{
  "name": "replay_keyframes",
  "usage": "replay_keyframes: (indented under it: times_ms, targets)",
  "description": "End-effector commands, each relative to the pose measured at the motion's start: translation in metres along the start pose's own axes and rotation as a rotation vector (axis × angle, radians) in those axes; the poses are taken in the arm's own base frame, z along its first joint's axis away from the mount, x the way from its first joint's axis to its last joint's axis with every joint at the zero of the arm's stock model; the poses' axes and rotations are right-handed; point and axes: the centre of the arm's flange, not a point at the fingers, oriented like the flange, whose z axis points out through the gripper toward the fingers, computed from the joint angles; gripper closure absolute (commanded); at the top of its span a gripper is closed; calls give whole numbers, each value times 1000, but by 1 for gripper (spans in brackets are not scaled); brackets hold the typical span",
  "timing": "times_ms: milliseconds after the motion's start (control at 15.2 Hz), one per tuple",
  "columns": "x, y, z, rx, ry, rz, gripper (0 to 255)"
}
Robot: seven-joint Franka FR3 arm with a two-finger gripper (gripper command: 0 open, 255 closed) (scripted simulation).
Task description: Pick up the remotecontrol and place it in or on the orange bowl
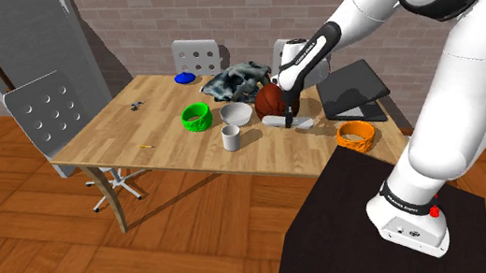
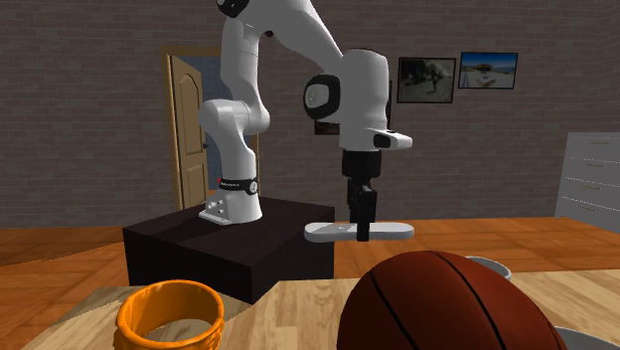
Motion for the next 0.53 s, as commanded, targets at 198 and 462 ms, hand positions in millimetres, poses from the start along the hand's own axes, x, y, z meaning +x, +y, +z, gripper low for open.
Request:
replay_keyframes:
  times_ms: [198,462]
  targets:
    - [-65,17,-3,0,1,-1,255]
    - [-116,30,-3,0,1,-1,255]
